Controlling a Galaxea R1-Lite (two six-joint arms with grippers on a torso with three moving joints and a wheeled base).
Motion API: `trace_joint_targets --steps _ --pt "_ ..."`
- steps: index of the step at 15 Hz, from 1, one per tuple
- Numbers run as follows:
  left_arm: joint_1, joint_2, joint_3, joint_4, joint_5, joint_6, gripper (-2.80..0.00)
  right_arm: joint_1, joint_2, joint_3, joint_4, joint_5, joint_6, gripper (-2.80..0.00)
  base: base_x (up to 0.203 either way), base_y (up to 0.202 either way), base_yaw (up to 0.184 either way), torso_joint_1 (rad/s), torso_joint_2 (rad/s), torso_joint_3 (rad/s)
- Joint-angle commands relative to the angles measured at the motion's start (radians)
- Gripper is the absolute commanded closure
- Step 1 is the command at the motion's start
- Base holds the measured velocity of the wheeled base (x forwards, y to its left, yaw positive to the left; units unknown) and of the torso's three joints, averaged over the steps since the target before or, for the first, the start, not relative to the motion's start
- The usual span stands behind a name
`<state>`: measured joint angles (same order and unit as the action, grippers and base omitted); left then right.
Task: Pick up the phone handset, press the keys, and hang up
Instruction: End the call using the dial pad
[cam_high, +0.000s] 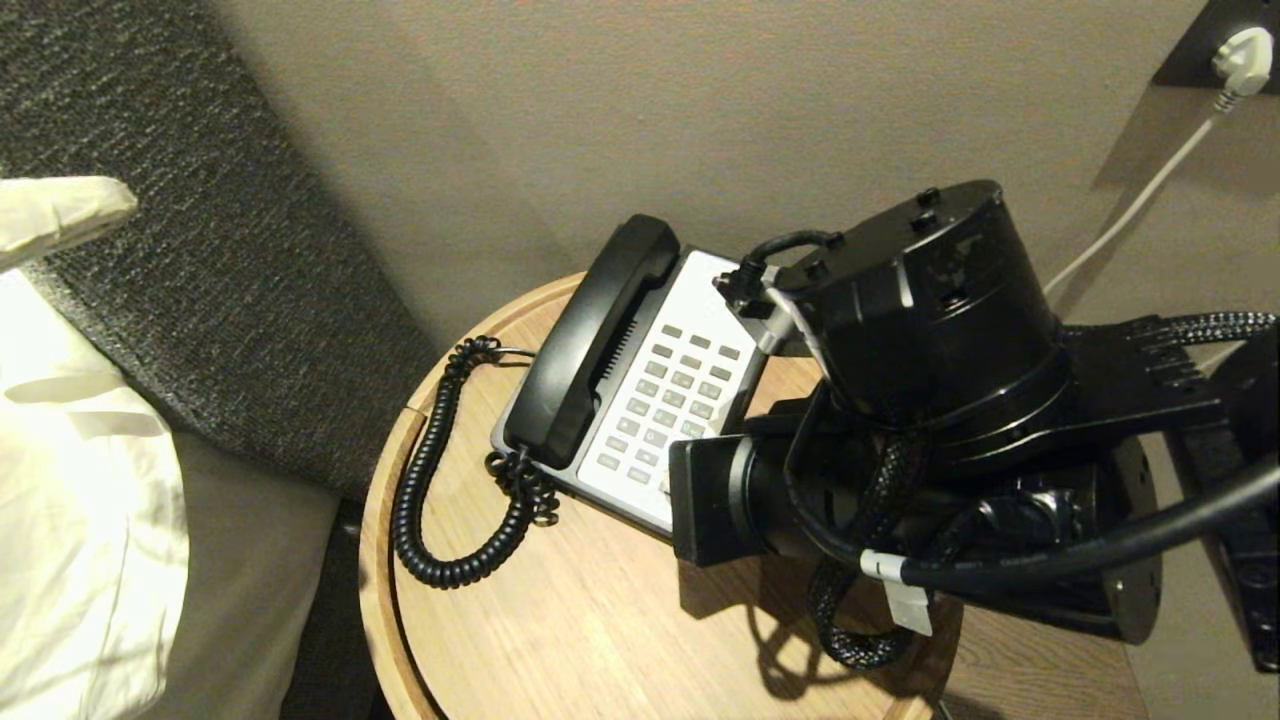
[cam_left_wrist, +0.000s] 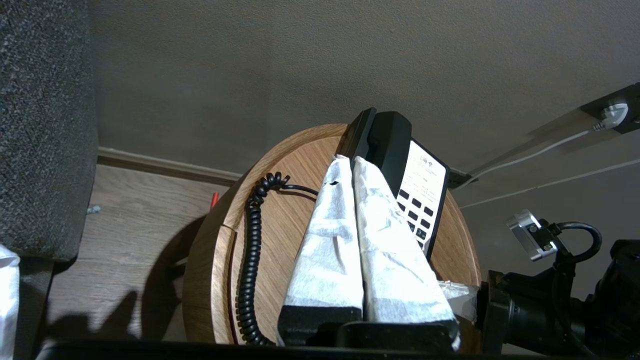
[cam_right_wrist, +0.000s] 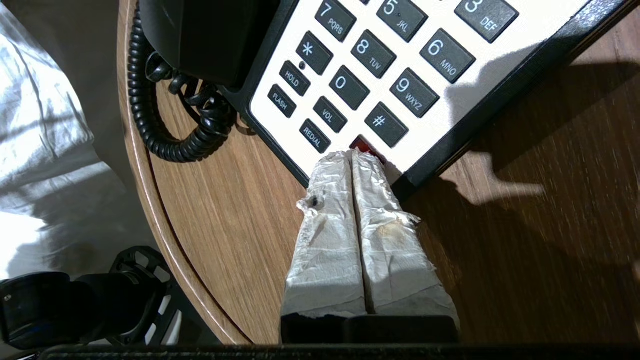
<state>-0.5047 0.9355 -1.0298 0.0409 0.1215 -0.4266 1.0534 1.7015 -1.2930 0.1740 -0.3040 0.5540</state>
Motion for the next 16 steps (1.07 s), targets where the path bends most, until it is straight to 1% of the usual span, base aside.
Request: trace_joint_targets --steps 1,13,16 --pt "0.0 0.002 0.002 0.001 0.001 -0.003 0.0 0.0 -0.002 0.002 0.004 -0.003 0.003 0.0 0.0 0.0 0.0 0.0 0.0 0.0" --pt "-0.002 -0.003 0.008 -0.003 0.0 -0.005 0.0 0.004 0.015 0.02 0.01 -0.007 -0.002 0.0 0.0 0.0 0.0 0.0 0.0 0.0" --pt "-0.002 -0.006 0.01 0.001 0.0 -0.017 0.0 0.004 0.021 0.02 0.007 -0.009 -0.006 0.0 0.0 0.0 0.0 0.0 0.0 0.0"
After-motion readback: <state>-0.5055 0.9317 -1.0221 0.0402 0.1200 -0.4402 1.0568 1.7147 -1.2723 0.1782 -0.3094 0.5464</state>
